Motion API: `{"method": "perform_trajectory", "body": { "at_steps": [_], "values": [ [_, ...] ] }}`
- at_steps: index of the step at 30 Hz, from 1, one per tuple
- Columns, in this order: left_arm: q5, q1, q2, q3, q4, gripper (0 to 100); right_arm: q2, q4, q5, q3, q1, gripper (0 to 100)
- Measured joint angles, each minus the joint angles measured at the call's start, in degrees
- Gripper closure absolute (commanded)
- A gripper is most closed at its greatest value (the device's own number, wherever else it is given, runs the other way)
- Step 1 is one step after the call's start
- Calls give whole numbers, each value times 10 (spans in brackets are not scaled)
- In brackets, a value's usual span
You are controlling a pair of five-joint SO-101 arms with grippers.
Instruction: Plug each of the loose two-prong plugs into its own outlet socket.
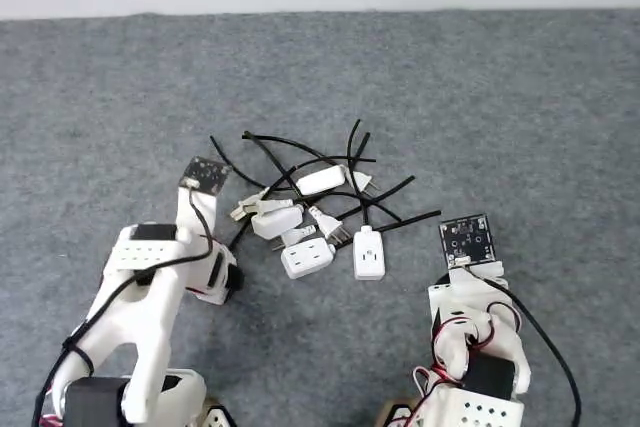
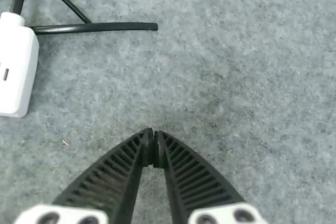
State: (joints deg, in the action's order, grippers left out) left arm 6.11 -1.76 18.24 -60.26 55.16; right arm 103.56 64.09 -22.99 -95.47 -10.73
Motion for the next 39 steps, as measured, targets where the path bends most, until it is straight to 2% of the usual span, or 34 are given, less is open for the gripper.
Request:
{"method": "perform_trajectory", "body": {
  "at_steps": [4, 5, 10, 15, 24, 28, 33, 39],
  "values": [
    [-3, 18, 0, -4, -8, 976, 0, 0, 0, 0, 0, 987],
    [-4, 25, 0, -4, -9, 997, 0, 0, 0, 0, 0, 987],
    [-19, 58, 0, -6, -11, 988, 0, 0, 0, 0, 0, 987],
    [-76, 69, 0, 13, 1, 988, 0, 0, 0, 0, 0, 987],
    [-197, 70, 0, 197, 174, 987, 0, 0, 0, 0, 0, 987],
    [-234, 73, 0, 224, 216, 987, 0, 0, -1, 0, 0, 987],
    [-241, 73, 4, 211, 207, 987, 0, 0, -1, 0, 0, 987],
    [-267, 73, 109, 63, 98, 987, 0, 0, -1, 0, 0, 984]
  ]
}}
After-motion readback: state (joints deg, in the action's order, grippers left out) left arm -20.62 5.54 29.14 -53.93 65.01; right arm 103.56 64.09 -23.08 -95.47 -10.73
